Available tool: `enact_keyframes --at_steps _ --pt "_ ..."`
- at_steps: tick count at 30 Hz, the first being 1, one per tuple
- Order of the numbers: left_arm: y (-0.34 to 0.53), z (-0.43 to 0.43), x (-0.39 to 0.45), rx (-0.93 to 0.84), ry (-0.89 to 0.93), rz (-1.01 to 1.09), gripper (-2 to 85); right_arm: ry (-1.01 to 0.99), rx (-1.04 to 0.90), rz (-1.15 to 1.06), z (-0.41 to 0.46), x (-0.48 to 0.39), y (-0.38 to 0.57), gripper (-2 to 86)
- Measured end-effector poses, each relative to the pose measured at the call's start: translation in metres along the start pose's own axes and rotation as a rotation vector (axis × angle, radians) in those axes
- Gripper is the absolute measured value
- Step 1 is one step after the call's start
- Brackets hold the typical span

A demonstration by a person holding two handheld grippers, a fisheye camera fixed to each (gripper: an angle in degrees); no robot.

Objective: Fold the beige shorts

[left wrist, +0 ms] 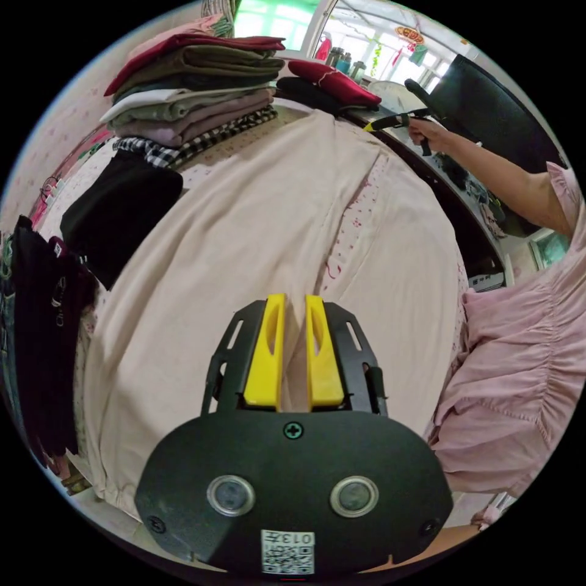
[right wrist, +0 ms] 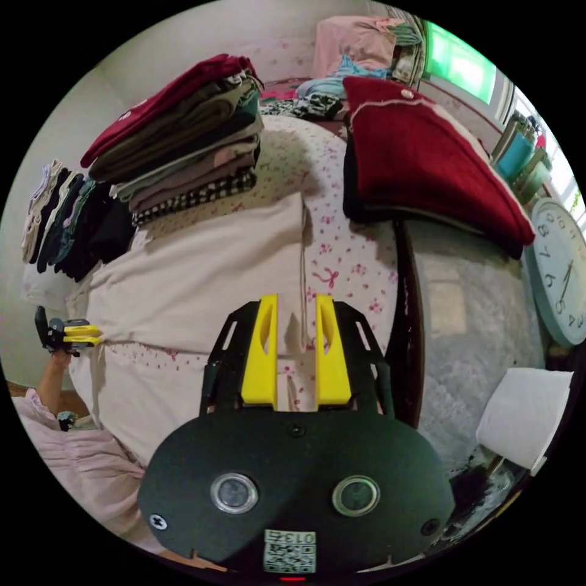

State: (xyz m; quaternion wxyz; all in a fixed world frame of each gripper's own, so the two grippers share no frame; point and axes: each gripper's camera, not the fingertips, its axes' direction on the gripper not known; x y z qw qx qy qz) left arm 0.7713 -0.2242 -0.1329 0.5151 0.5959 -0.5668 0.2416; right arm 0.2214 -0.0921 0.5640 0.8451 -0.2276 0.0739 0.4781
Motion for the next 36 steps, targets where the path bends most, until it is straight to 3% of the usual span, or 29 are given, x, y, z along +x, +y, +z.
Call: enact_keyframes --at_steps 5,9,15,20,27,32,36 --pt "-0.015 0.017 -0.003 -0.048 0.000 -0.015 5.1 0.027 -0.112 -0.016 0.042 -0.002 0.015 4.5" --pt "-0.023 0.020 -0.012 -0.049 0.045 -0.045 3.2 0.057 -0.081 -0.087 0.036 -0.009 0.015 2.5" --pt "-0.025 0.019 -0.003 -0.044 0.036 -0.005 2.7 -0.021 0.173 -0.193 -0.015 -0.004 0.048 1.6" --pt "-0.025 0.035 -0.003 -0.092 0.064 -0.011 3.7 -0.030 -0.001 -0.188 0.033 0.004 0.070 1.7" --pt "-0.021 0.017 -0.023 -0.001 -0.021 -0.088 3.2 0.051 0.144 -0.074 -0.002 -0.012 0.057 1.3" --pt "-0.037 0.048 -0.014 -0.120 -0.044 -0.008 1.2 0.075 0.058 -0.319 0.025 -0.098 0.027 0.4" --pt "-0.031 0.045 -0.015 -0.156 -0.010 0.056 0.3 0.134 -0.027 -0.358 0.047 -0.116 0.015 0.3"
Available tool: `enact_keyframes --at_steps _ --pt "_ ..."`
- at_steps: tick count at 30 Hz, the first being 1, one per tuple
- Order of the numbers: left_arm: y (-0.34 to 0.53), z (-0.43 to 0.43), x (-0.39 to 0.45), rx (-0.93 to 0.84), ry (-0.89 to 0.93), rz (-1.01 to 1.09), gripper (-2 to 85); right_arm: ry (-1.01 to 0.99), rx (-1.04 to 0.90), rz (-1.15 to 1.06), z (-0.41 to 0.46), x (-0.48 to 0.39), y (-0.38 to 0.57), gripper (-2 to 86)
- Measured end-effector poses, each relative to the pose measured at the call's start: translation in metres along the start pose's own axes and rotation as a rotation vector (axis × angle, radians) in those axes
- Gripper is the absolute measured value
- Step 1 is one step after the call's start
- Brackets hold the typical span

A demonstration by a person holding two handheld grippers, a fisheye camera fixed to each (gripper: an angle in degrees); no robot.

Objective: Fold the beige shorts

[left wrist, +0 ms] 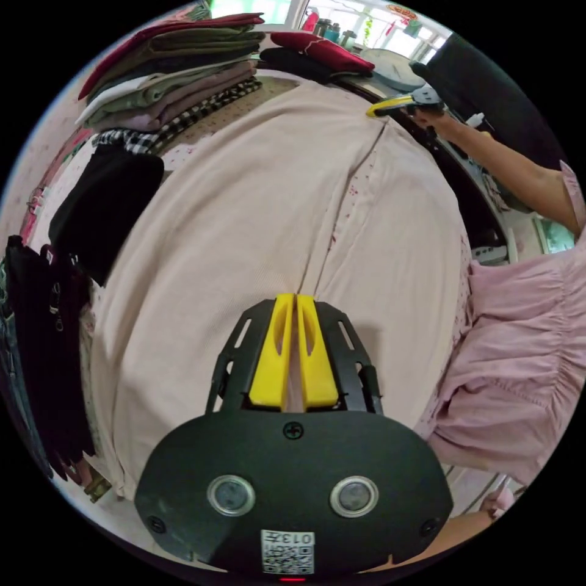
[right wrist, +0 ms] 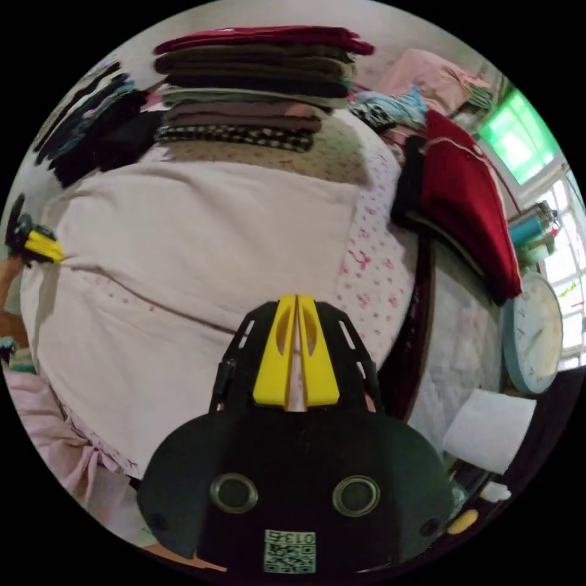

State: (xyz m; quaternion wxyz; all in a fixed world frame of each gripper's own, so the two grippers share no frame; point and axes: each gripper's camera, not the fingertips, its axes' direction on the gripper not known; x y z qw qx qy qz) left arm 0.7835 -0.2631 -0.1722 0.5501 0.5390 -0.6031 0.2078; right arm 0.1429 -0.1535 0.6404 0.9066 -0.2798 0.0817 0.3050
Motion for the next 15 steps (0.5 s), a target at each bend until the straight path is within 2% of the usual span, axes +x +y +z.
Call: enact_keyframes --at_steps 1,5,7,10,13,15 --pt "0.002 -0.002 -0.001 0.003 0.018 0.003 0.3 0.068 -0.057 0.074 -0.003 0.007 -0.004 0.3" --pt "0.012 -0.031 -0.021 0.132 0.114 -0.002 0.4 0.048 0.071 0.029 -0.030 -0.002 -0.025 0.4" --pt "0.014 -0.048 -0.039 0.199 0.080 -0.059 0.7 0.081 0.107 -0.036 -0.035 -0.022 -0.056 0.7" --pt "0.020 -0.069 -0.071 0.254 -0.081 -0.170 1.7 0.017 0.158 -0.076 -0.031 -0.040 -0.105 1.5" --pt "0.021 -0.065 -0.102 0.147 -0.210 -0.249 4.7 -0.018 0.157 -0.126 -0.018 -0.058 -0.157 3.2" --pt "0.021 -0.051 -0.120 0.010 -0.347 -0.267 7.2 -0.013 0.134 -0.171 -0.007 -0.069 -0.185 4.7"
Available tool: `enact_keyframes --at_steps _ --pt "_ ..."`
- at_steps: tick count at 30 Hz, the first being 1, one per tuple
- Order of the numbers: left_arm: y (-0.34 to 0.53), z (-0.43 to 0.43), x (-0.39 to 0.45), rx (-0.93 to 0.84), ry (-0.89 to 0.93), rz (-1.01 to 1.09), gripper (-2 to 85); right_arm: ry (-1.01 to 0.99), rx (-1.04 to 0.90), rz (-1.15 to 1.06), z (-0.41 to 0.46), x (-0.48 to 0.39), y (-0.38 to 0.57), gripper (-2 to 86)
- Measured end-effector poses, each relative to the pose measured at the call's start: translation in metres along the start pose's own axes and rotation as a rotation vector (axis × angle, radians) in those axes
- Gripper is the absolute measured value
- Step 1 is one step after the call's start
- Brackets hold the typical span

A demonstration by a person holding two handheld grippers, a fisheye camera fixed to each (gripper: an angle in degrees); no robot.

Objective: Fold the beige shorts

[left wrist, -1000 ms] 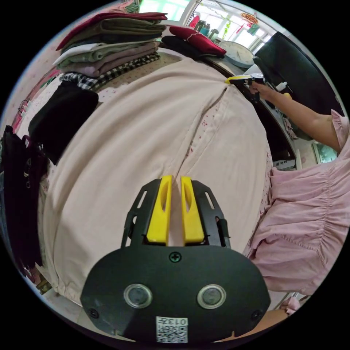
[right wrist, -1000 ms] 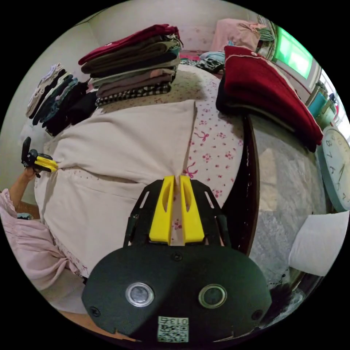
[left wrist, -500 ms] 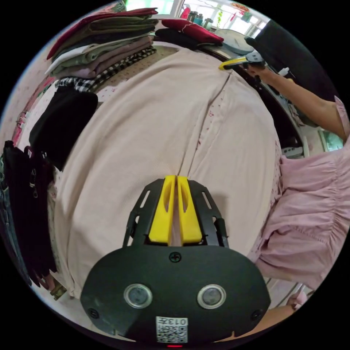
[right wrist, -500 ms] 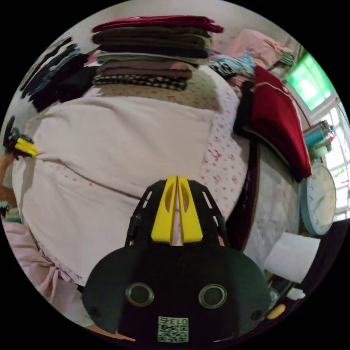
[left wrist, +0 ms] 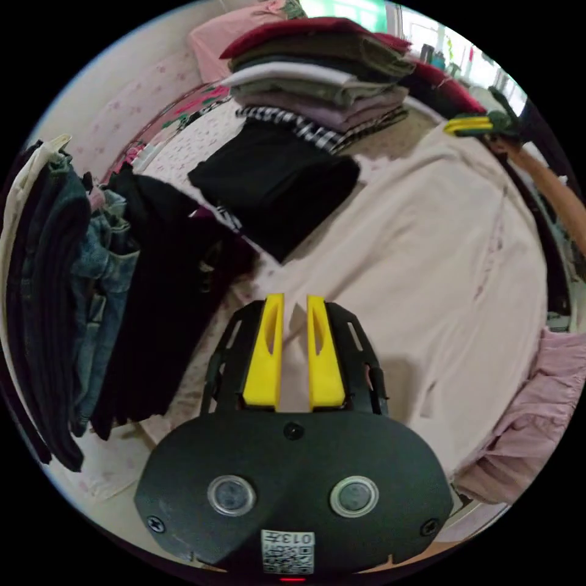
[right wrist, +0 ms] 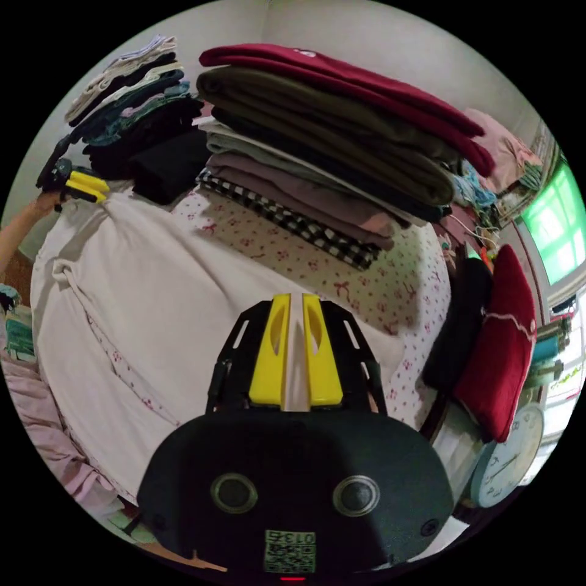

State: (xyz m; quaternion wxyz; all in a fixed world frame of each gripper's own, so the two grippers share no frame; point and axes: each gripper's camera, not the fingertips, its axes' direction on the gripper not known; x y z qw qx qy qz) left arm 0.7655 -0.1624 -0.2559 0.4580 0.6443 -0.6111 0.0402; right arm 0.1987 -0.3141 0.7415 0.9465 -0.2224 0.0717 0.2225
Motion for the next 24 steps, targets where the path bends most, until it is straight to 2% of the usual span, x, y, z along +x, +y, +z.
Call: enact_keyframes --at_steps 2,5,8,10,12,14,17,19,20,24 --pt "-0.001 0.010 -0.009 -0.043 -0.051 0.005 8.5 -0.010 -0.030 -0.053 0.013 -0.005 -0.025 6.5" --pt "0.001 0.025 -0.025 -0.083 -0.017 -0.004 9.2 -0.037 -0.108 -0.138 0.036 -0.007 -0.060 8.1" --pt "0.004 0.040 -0.033 -0.106 0.047 0.013 5.5 -0.054 -0.182 -0.183 0.054 -0.006 -0.076 5.3" --pt "0.003 0.044 -0.034 -0.102 0.090 0.025 3.1 -0.133 -0.179 -0.215 0.056 -0.007 -0.084 3.2" --pt "0.001 0.042 -0.031 -0.087 0.038 0.019 1.8 -0.116 -0.221 -0.214 0.057 -0.012 -0.096 2.1" --pt "0.002 0.031 -0.024 -0.026 -0.054 0.023 1.5 0.006 -0.222 -0.259 0.052 -0.029 -0.109 1.4" --pt "0.010 0.034 -0.018 0.030 -0.097 0.009 2.0 0.047 -0.138 -0.189 0.041 -0.028 -0.117 1.3" --pt "0.015 0.059 -0.014 -0.055 -0.093 0.033 2.8 0.024 -0.173 -0.178 0.054 -0.029 -0.116 1.6" --pt "0.020 0.056 -0.014 -0.004 -0.111 0.007 3.7 0.018 -0.187 -0.178 0.058 -0.030 -0.115 1.7" --pt "0.054 0.030 -0.031 0.000 -0.131 -0.123 4.6 -0.014 -0.120 -0.068 0.042 -0.016 -0.118 2.6"
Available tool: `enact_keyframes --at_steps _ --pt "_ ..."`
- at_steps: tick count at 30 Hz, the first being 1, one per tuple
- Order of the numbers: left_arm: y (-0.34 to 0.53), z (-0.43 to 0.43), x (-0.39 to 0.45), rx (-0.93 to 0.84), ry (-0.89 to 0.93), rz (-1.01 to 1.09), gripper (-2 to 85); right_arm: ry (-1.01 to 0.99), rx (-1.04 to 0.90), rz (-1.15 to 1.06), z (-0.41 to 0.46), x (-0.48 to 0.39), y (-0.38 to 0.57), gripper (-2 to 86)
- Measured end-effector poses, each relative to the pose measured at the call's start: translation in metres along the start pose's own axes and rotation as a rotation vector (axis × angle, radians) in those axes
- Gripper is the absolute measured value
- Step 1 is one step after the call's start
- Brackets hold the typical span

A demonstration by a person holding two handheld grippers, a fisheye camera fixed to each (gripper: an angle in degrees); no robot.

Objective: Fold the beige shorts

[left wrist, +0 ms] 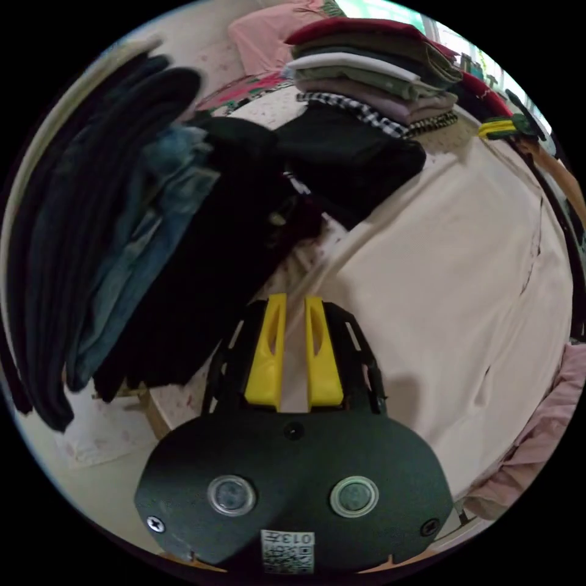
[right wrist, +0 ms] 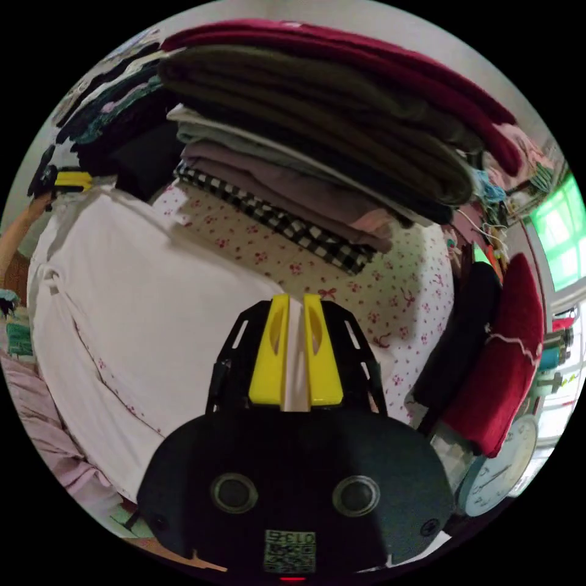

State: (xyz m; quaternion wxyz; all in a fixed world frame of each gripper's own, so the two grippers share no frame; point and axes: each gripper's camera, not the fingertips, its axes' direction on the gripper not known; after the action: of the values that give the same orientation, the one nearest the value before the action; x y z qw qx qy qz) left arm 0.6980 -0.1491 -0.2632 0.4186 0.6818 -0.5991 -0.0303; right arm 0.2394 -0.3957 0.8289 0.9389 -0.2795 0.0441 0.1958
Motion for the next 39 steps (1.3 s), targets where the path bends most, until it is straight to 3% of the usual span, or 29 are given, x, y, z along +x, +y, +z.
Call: enact_keyframes --at_steps 6,12,17,22,39 --pt "0.084 -0.018 -0.052 -0.100 -0.044 -0.097 7.8 0.037 0.061 0.026 -0.025 0.022 0.016 5.9" --pt "0.086 -0.009 -0.059 -0.254 -0.103 0.058 9.1 0.006 0.019 -0.097 -0.025 0.013 -0.009 8.3" --pt "0.072 0.019 -0.063 -0.371 -0.069 0.084 5.6 0.013 -0.127 -0.206 -0.013 0.005 -0.040 9.4" --pt "0.075 0.014 -0.069 -0.369 0.044 0.090 1.9 0.014 -0.204 -0.259 -0.009 0.003 -0.053 9.3" --pt "0.135 -0.022 -0.034 -0.329 -0.112 0.026 0.5 -0.115 -0.286 -0.247 -0.044 -0.003 -0.034 2.5"
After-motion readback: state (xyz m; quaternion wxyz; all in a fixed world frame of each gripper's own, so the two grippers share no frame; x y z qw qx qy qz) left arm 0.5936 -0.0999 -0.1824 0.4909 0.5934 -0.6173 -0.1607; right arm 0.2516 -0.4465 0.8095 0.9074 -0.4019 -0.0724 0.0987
